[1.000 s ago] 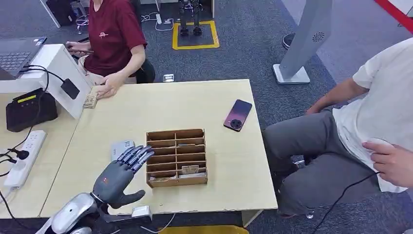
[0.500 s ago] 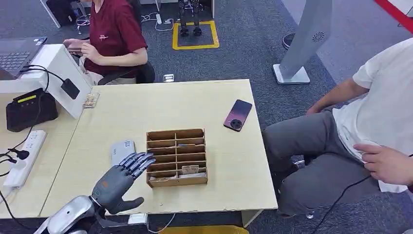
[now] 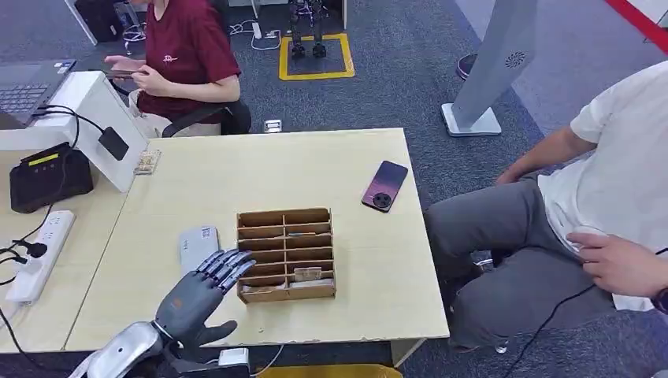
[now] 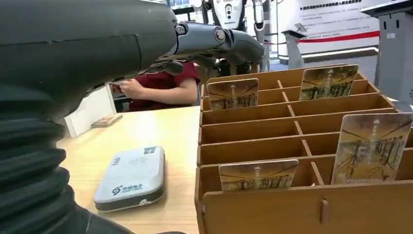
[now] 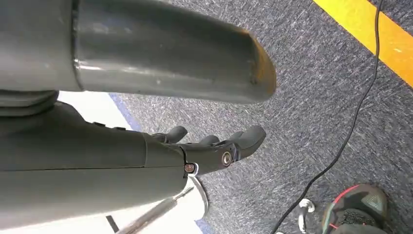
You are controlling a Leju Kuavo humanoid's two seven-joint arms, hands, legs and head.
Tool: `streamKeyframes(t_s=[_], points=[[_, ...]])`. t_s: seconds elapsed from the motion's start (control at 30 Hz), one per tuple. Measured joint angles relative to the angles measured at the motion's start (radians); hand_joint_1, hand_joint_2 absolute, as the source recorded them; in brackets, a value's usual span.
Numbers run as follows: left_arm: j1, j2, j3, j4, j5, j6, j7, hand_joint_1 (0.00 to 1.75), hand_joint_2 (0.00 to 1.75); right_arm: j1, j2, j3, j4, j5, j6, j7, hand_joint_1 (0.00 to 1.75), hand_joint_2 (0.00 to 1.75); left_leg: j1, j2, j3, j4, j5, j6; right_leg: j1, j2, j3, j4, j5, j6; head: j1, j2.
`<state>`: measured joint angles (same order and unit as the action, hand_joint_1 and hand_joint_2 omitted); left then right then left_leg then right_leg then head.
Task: Pass the card to the sensor for recognition and then transmit it.
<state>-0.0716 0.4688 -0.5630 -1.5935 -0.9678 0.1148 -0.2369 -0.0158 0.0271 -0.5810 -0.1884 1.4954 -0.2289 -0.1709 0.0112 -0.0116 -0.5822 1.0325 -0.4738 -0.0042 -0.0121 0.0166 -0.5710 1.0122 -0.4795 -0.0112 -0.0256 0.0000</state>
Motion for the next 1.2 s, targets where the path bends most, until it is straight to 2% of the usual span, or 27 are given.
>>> streamKeyframes(t_s=[1.2], points=[[-0.028,-0.080,-0.023,0.105,-0.017,0.017,0.037,0.00,1.75,-0.002,0.000,0.000,0.000,0.003,0.005,-0.008,0.00,0.00,0.000,0.000,0.000,0.000,0.000,0.000,0.000,0.000,0.000,0.000,0.000,0.000,0.000,0.000]])
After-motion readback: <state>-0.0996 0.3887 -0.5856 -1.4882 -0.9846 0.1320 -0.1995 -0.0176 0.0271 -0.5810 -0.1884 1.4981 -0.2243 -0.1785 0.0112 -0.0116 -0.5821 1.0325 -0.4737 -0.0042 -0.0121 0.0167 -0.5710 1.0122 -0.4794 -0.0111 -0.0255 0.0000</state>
